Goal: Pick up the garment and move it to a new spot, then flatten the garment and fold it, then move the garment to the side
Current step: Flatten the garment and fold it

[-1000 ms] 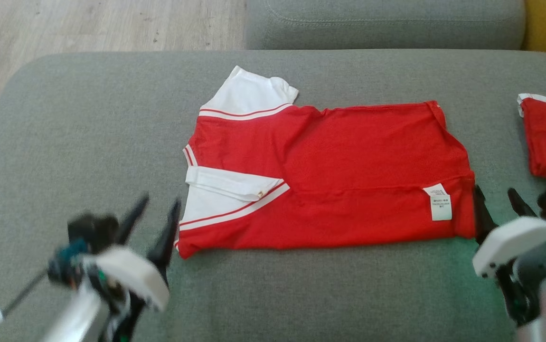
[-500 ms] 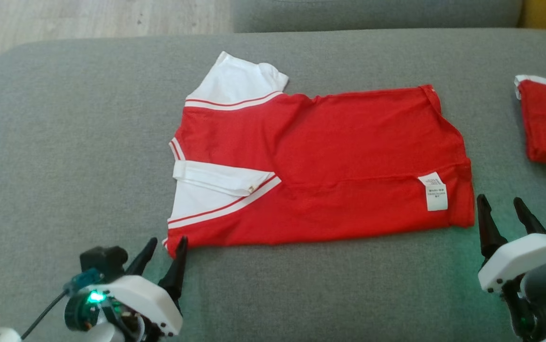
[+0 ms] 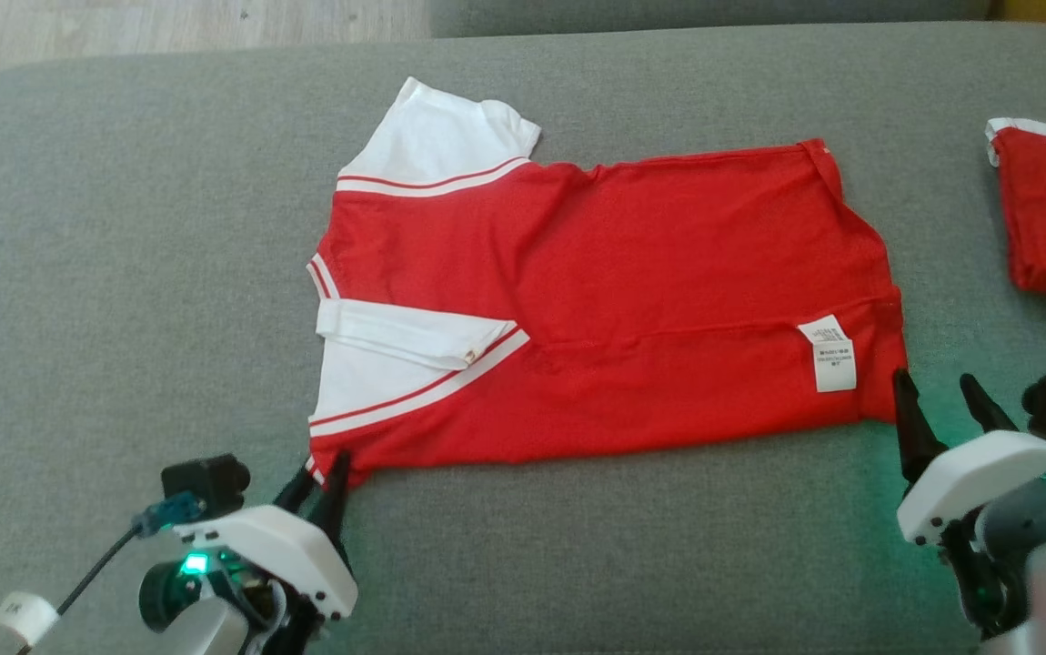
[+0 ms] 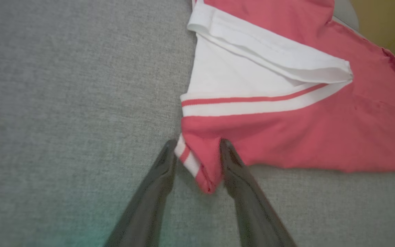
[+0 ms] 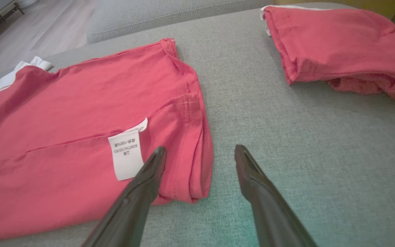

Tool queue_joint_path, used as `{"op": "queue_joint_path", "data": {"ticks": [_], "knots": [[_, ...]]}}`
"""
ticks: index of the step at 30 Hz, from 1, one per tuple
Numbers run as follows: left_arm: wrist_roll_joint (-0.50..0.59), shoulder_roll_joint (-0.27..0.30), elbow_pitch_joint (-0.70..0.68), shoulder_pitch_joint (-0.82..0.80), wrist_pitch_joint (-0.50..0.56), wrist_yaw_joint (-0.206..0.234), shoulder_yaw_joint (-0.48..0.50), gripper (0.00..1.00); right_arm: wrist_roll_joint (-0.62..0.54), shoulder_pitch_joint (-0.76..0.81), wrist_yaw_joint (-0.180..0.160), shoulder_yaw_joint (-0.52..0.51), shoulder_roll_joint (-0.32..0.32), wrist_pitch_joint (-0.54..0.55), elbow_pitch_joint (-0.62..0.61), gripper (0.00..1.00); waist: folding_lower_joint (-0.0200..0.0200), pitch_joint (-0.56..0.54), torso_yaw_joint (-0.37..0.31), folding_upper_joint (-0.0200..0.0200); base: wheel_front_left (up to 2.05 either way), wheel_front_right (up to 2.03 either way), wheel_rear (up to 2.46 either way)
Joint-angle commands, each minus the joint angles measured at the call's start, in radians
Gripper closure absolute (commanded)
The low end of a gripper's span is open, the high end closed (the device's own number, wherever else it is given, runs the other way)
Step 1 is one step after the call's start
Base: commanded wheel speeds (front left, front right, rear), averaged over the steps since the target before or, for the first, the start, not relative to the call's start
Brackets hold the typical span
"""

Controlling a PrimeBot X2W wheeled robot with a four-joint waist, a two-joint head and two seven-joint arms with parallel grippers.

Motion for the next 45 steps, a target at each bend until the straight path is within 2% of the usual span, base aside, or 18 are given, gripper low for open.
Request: {"op": "queue_joint_path", "data": {"ticks": [1,2,3,17,18,20,21,22,23,24,31,39,45], "knots": [[-0.004,0.009,-0.014,-0.040,0.004,-0.002,0.040,0.64,-0.003,-0.041,0.007,0.021,-0.009,0.000,-0.026,0.00,0.0000,0.002,0.000,0.0000,0.00,0.00,0.00],[-0.004,0.007,-0.011,-0.042,0.005,-0.004,0.038,0.77,-0.008,-0.046,0.007,0.020,-0.009,0.002,-0.012,0.00,0.0000,0.004,0.000,0.0000,0.00,0.00,0.00],[-0.005,0.005,-0.009,-0.044,0.003,-0.007,0.037,0.98,-0.010,-0.052,0.007,0.018,-0.009,0.004,0.003,0.00,0.0000,0.006,0.001,0.0000,0.00,0.00,0.00],[0.023,0.018,-0.064,-0.062,-0.067,-0.012,0.045,1.00,0.032,-0.135,0.007,0.018,-0.009,-0.015,0.231,0.00,0.0000,0.005,0.028,0.0000,0.00,0.00,0.00],[0.024,0.020,-0.071,-0.061,-0.067,-0.011,0.045,1.00,0.036,-0.142,0.007,0.025,-0.009,-0.017,0.248,0.05,0.0000,0.004,0.029,0.0000,0.00,0.00,0.00],[0.028,0.023,-0.084,-0.060,-0.069,-0.008,0.045,1.00,0.037,-0.152,0.007,0.033,-0.009,-0.021,0.278,0.53,0.0000,0.000,0.031,0.0000,0.00,0.00,0.00],[0.028,0.025,-0.089,-0.059,-0.069,-0.007,0.044,1.00,0.037,-0.155,0.007,0.034,-0.009,-0.025,0.291,0.73,0.0000,-0.003,0.033,0.0000,0.00,0.00,0.00],[0.030,0.027,-0.095,-0.058,-0.069,-0.005,0.044,1.00,0.038,-0.157,0.007,0.033,-0.009,-0.030,0.303,0.81,0.0000,-0.007,0.034,0.0000,0.00,0.00,0.00],[0.031,0.030,-0.101,-0.056,-0.069,-0.004,0.044,1.00,0.039,-0.159,0.007,0.029,-0.009,-0.039,0.310,0.95,0.0000,-0.011,0.035,0.0000,0.00,0.00,0.00],[0.033,0.035,-0.106,-0.055,-0.070,-0.001,0.045,1.00,0.040,-0.159,0.007,0.024,-0.009,-0.048,0.314,1.00,0.0000,-0.016,0.035,0.0000,0.00,0.00,0.00],[0.049,0.099,-0.191,-0.036,-0.055,0.013,0.057,1.00,0.055,-0.119,0.007,-0.035,-0.009,-0.060,0.271,1.00,0.0000,-0.067,0.035,0.0000,0.00,0.00,0.00],[0.056,0.217,-0.430,0.096,0.042,0.069,0.048,1.00,0.101,0.044,0.007,-0.063,-0.009,0.025,0.103,1.00,0.0000,-0.105,0.026,0.0000,0.00,0.00,0.00],[0.044,0.223,-0.490,0.203,0.058,0.116,0.029,1.00,0.136,0.129,0.007,-0.071,-0.009,0.038,0.067,1.00,0.0000,-0.100,0.020,0.0000,0.00,0.00,0.00]]}}
